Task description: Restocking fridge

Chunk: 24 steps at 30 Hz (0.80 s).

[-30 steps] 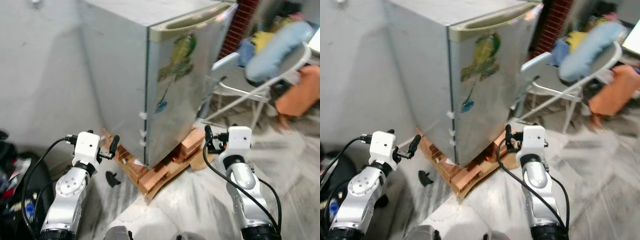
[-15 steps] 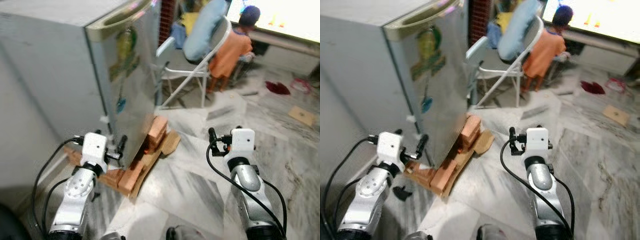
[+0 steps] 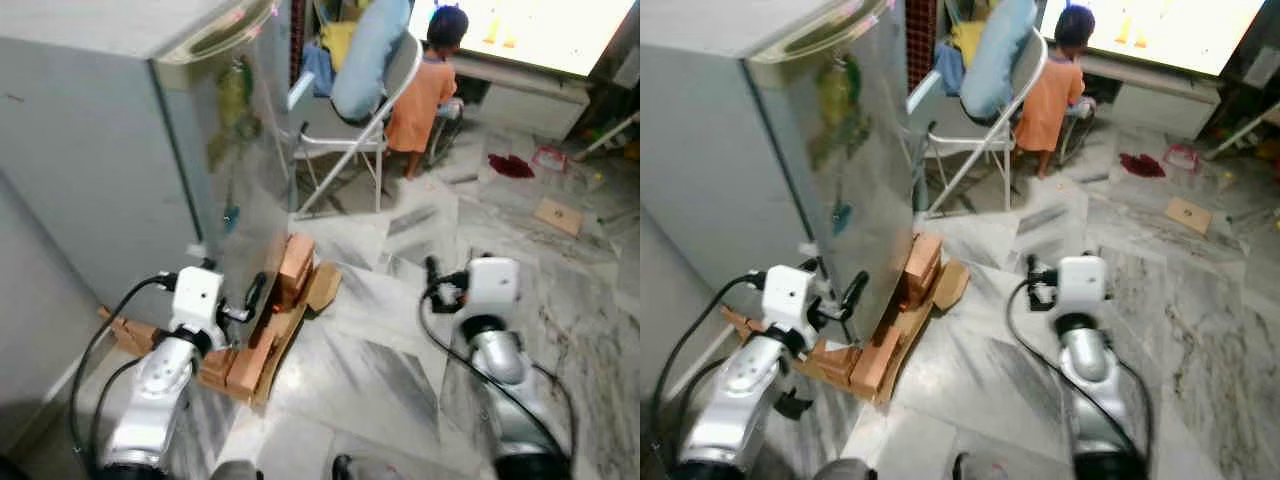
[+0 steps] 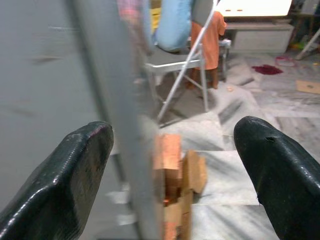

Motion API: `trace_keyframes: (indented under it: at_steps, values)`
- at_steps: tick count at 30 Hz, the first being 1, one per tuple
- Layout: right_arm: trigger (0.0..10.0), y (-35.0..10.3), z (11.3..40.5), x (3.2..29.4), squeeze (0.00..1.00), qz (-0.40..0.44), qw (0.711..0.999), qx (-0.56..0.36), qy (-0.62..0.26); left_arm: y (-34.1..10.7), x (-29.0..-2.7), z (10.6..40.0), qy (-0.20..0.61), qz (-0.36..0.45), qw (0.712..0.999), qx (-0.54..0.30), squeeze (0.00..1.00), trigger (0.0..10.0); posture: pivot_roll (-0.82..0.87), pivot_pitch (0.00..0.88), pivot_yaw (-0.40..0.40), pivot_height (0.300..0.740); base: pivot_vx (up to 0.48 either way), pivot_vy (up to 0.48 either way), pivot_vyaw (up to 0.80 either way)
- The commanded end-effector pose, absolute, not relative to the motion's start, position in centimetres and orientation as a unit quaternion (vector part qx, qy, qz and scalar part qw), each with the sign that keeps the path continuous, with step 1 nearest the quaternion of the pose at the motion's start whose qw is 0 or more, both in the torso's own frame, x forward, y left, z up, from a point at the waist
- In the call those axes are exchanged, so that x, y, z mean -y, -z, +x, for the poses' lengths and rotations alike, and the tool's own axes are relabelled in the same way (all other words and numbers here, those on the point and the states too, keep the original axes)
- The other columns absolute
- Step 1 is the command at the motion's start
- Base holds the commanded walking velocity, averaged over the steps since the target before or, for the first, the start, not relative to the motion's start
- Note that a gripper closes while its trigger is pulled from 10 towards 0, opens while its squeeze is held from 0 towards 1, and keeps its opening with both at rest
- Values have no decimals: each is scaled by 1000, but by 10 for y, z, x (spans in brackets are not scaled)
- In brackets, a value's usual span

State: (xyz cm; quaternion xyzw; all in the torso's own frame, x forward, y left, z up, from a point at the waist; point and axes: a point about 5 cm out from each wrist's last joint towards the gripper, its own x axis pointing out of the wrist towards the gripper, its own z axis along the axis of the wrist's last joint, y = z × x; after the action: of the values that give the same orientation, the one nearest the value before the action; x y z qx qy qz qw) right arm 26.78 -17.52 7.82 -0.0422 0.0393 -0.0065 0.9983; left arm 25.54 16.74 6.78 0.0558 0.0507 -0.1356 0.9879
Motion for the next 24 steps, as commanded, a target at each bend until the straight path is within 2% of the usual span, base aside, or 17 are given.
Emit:
trace_keyframes:
  at_steps: [1, 5, 10, 13, 24]
  values:
    - [10000, -82, 269, 182, 0, -47, 998, -34, 14, -70, -161, 256, 143, 57, 987, -47, 0, 10000, 43, 18, -59, 740, 0, 0, 0]
    - [10000, -81, 271, 180, 0, -45, 998, -37, 13, -73, -158, 255, 158, 47, 986, -39, 0, 10000, 50, 29, -64, 740, 0, 0, 0]
    - [10000, -84, 274, 177, 0, -50, 998, -29, -2, -75, -157, 254, 163, 40, 985, -31, 0, 10000, 52, 23, -63, 740, 0, 0, -748]
    - [10000, -84, 274, 177, 0, -49, 998, -30, 1, -76, -155, 254, 169, 39, 984, -29, 0, 10000, 49, 23, -60, 740, 280, 0, -500]
    - [10000, -83, 271, 175, 0, -69, 997, -26, -9, -77, -156, 258, 157, 50, 986, -28, 0, 10000, 41, 21, -55, 740, 423, 0, 0]
